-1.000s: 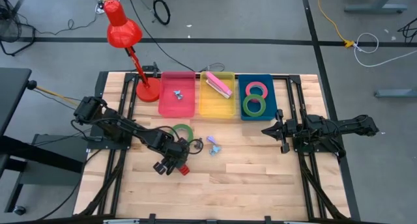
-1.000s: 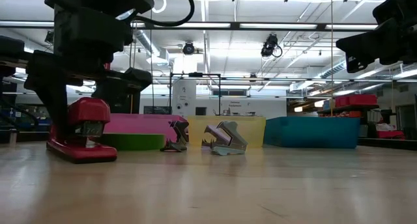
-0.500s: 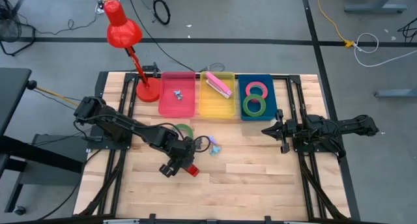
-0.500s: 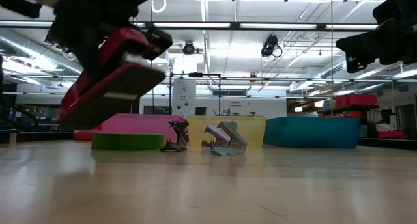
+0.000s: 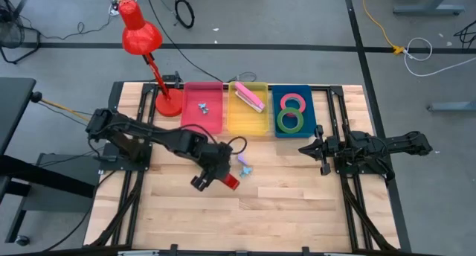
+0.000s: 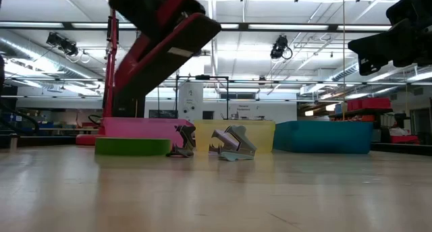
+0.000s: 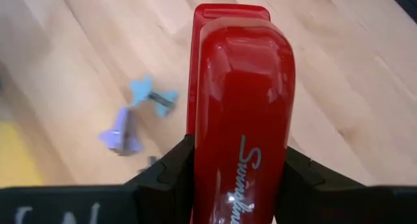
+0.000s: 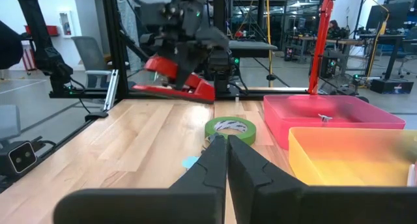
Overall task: Pick and place Stapler, Stapler remover, tape
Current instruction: Put the red stapler into the yellow bin
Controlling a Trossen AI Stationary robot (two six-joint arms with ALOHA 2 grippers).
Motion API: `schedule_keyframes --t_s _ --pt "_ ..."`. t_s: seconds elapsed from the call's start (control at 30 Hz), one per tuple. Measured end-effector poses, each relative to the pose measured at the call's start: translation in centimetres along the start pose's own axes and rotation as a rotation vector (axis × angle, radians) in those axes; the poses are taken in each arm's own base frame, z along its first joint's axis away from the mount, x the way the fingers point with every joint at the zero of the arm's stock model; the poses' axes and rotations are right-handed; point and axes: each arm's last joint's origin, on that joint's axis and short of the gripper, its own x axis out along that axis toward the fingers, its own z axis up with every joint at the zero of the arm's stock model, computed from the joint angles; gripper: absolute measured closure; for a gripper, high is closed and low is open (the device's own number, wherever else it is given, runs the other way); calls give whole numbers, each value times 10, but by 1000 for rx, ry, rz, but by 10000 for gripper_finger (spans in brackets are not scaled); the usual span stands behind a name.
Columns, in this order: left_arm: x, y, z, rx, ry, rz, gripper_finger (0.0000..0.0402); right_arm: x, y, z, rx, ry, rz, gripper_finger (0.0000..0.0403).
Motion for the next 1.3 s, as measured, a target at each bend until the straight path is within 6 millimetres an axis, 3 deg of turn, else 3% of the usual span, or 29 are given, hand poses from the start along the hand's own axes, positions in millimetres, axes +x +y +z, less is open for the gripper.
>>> schedule_keyframes --t_s 0.83,1.3 --pt "-46 99 -29 157 11 248 251 0 0 0 0 0 0 385" --pt "-113 142 -17 122 -136 468 254 0 0 0 0 0 0 385"
